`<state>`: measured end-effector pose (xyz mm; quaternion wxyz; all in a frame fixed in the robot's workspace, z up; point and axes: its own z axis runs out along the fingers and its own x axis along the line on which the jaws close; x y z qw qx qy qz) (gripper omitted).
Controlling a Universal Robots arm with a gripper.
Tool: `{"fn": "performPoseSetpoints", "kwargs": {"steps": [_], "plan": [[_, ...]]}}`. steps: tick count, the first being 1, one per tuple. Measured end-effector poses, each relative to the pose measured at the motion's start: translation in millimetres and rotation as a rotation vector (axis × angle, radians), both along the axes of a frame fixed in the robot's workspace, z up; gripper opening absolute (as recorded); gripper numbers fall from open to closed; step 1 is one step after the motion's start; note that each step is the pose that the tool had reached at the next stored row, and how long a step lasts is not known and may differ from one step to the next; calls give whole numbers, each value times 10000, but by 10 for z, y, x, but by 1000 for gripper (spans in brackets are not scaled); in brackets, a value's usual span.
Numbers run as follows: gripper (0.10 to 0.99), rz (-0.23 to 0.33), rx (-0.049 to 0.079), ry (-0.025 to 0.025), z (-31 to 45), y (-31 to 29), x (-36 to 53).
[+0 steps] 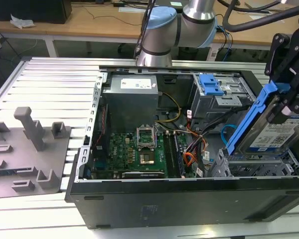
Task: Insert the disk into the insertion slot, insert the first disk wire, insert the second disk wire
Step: 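Insert the disk into the insertion slot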
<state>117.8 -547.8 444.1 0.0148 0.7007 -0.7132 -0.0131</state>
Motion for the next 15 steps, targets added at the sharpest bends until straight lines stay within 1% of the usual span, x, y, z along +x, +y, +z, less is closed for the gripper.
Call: {"fn": "performPoseSetpoints", "kwargs": {"steps": [6,15], "plan": [[365,1,-2,0,-94,1,0],[365,1,-2,0,-185,1,0]]}}
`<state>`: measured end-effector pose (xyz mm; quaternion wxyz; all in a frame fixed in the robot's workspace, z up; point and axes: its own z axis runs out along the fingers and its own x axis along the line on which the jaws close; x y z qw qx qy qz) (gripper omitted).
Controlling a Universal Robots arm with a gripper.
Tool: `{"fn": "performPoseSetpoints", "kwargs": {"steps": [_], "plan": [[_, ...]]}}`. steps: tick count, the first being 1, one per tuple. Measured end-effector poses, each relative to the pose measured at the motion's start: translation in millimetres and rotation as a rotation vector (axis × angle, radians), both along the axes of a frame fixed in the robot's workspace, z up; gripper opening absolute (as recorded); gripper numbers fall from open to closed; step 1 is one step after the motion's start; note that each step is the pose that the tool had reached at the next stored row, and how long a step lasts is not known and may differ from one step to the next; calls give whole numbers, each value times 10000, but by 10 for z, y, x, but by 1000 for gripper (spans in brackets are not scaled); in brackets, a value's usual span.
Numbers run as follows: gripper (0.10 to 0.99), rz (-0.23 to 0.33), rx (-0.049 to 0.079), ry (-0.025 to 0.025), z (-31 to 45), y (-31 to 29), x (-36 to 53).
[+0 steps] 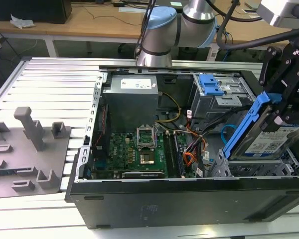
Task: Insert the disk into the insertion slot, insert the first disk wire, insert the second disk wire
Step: 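Insert the disk into the insertion slot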
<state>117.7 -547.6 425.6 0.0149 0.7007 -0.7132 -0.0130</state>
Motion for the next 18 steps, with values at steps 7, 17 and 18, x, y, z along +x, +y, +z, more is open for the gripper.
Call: {"fn": "performPoseSetpoints", "kwargs": {"steps": [7,17,18], "plan": [[365,0,-1,0,-44,0,0],[365,0,0,0,-123,0,0],[365,0,0,0,-134,0,0]]}}
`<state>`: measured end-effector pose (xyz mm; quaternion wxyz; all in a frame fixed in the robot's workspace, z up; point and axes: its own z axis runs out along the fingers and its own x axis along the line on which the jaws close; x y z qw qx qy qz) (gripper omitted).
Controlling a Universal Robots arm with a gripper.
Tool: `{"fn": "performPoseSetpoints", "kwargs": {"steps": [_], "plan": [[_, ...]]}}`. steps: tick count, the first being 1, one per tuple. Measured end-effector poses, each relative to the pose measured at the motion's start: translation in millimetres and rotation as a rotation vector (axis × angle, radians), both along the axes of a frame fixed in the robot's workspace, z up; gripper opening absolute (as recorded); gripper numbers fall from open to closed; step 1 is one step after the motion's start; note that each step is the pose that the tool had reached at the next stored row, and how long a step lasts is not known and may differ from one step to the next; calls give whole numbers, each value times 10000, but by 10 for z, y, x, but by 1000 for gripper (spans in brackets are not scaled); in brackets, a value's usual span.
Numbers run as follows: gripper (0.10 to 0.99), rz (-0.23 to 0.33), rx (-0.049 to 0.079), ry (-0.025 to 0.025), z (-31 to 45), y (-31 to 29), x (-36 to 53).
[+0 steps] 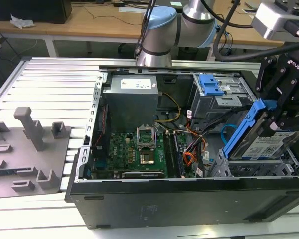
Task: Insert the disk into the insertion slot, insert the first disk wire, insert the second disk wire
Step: 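Insert the disk into the insertion slot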
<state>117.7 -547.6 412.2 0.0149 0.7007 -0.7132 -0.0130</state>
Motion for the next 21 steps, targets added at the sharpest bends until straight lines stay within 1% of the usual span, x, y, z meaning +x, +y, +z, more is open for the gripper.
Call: {"fn": "performPoseSetpoints", "kwargs": {"steps": [4,10,12,21], "plan": [[365,0,0,0,-52,0,0],[365,0,0,0,-98,0,0],[365,0,0,0,-124,0,0],[373,1,-1,-1,-133,0,0]]}}
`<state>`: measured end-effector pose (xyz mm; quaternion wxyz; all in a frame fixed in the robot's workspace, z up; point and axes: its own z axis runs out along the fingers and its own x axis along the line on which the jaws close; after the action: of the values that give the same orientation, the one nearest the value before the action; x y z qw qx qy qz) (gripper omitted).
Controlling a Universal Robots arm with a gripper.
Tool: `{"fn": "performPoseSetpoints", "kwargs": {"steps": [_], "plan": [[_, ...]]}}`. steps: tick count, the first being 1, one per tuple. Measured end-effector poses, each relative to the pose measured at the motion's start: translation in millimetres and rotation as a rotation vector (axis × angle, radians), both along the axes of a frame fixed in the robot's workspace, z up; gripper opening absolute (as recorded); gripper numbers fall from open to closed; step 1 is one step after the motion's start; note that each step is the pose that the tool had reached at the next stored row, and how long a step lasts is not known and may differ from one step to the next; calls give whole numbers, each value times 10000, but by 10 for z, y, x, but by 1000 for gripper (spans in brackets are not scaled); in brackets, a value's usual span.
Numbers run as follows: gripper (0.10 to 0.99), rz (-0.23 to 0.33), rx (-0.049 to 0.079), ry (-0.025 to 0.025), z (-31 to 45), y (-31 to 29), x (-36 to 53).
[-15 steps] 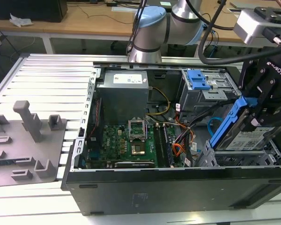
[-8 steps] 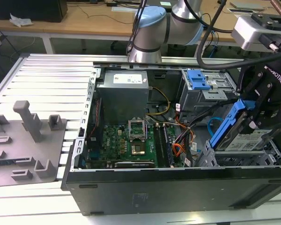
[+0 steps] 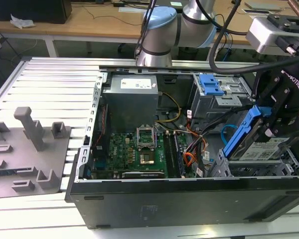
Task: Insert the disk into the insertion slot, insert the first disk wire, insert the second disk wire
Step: 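Insert the disk into the insertion slot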
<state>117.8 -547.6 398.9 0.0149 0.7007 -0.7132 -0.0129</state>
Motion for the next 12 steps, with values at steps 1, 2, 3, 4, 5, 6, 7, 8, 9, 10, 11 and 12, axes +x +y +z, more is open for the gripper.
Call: {"fn": "performPoseSetpoints", "kwargs": {"steps": [1,2,3,4,5,6,7,8,9,10,11,12], "plan": [[431,0,-1,1,0,0,0],[431,0,2,1,-2,0,0],[502,0,2,0,-2,0,0],[502,-1,1,1,-1,0,0],[502,0,1,0,-2,0,0],[502,-1,0,1,-2,0,0],[502,0,1,0,-3,0,0],[502,0,1,1,-3,0,0],[502,-1,1,1,-3,0,0],[482,0,1,0,-4,0,0],[357,0,1,0,-4,0,0],[294,0,0,1,-5,0,0]]}}
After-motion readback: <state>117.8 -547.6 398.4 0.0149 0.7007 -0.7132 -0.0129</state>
